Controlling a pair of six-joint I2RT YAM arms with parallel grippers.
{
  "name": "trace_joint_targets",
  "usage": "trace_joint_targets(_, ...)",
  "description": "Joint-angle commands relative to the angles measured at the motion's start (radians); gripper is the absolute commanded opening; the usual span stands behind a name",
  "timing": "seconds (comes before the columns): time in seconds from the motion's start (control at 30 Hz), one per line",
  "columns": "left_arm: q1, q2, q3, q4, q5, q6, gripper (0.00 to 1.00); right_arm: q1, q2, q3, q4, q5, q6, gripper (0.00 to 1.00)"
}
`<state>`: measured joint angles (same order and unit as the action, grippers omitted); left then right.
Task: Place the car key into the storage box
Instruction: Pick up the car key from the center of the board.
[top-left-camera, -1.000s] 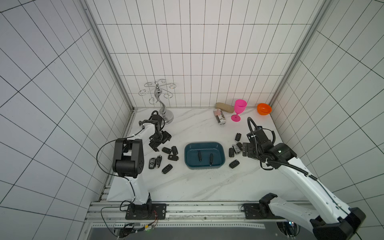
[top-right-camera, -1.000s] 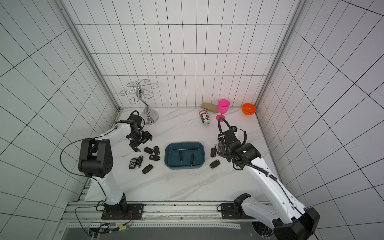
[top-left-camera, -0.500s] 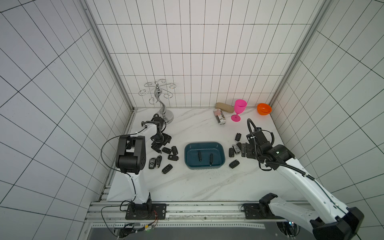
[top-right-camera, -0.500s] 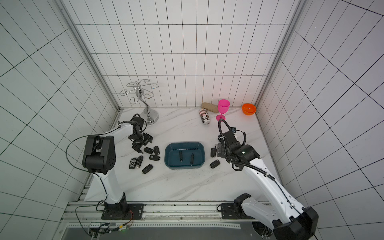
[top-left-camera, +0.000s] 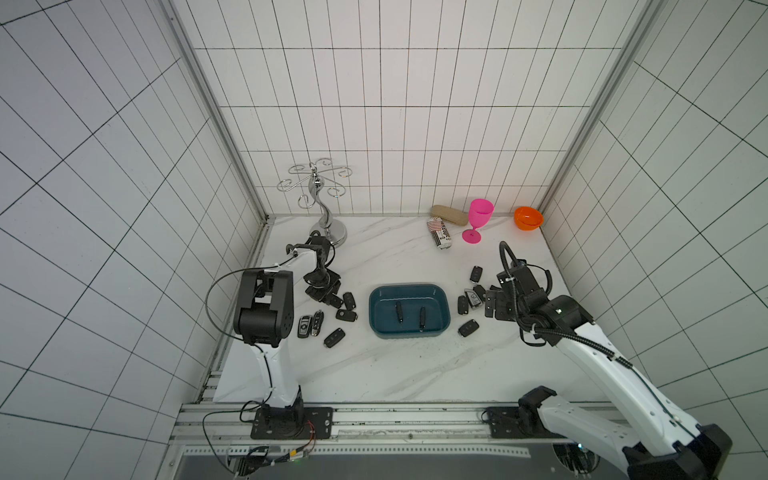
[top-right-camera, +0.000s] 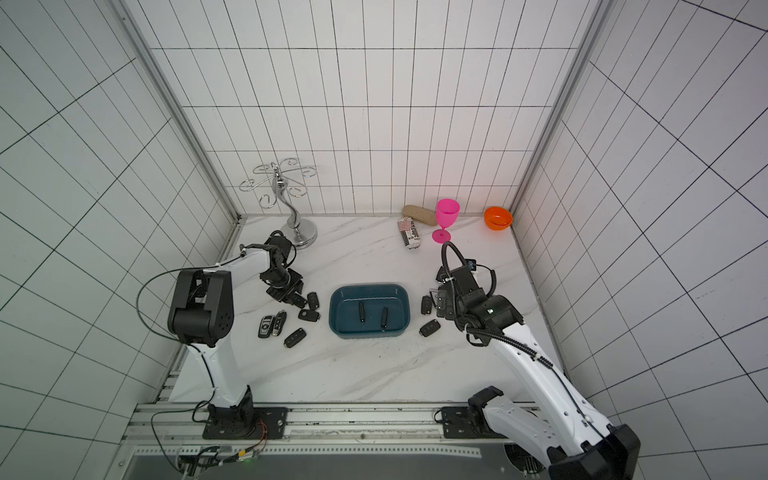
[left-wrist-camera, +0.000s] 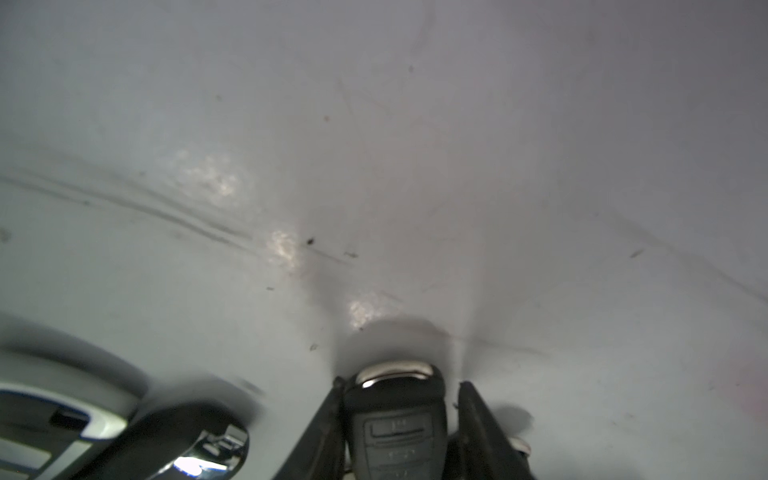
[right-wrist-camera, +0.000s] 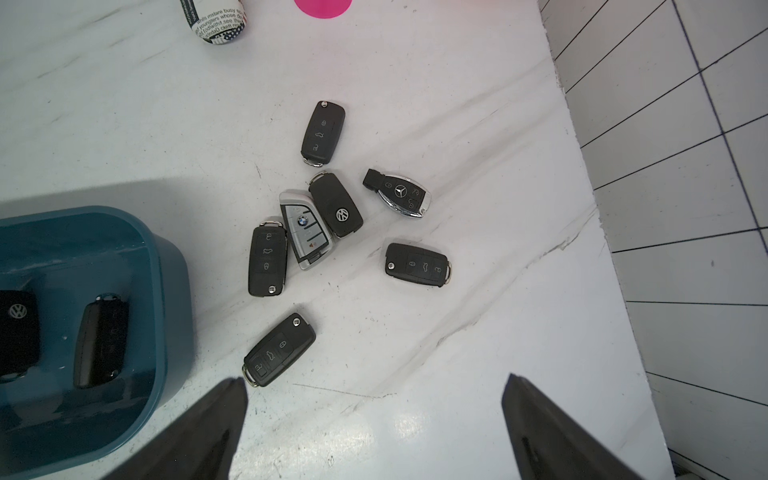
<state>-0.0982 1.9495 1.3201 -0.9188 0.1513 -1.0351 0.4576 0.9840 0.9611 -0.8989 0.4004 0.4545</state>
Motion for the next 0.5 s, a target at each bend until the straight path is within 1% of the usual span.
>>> trace_joint_targets(0.0, -0.002, 0.049, -0.041, 0.028, -0.004, -0.002, 0.16, -0.01, -0.008, -0.029, 0.004, -0.005, 0.006, 1.0)
trace_joint_targets(0.17, -0.001, 0.056, -0.023, 0.016, -0.013, 0.026, 0.16, -0.012, -0.001, -0.037, 0.009, -0.013, 0.016, 1.0)
trace_joint_targets(0.3, 0.004, 0.018, 0.025, -0.022, -0.062, 0.071, 0.16, -0.013, 0.004, -0.044, 0.012, -0.012, 0.016, 1.0)
trace_joint_targets(0.37, 0.002, -0.022, 0.083, -0.068, -0.099, 0.119, 0.16, -0.013, 0.011, -0.048, 0.015, -0.01, 0.012, 1.0)
trace_joint_targets(0.47, -0.02, -0.084, 0.203, -0.141, -0.105, 0.226, 0.16, -0.02, 0.028, -0.05, 0.015, -0.01, 0.013, 1.0)
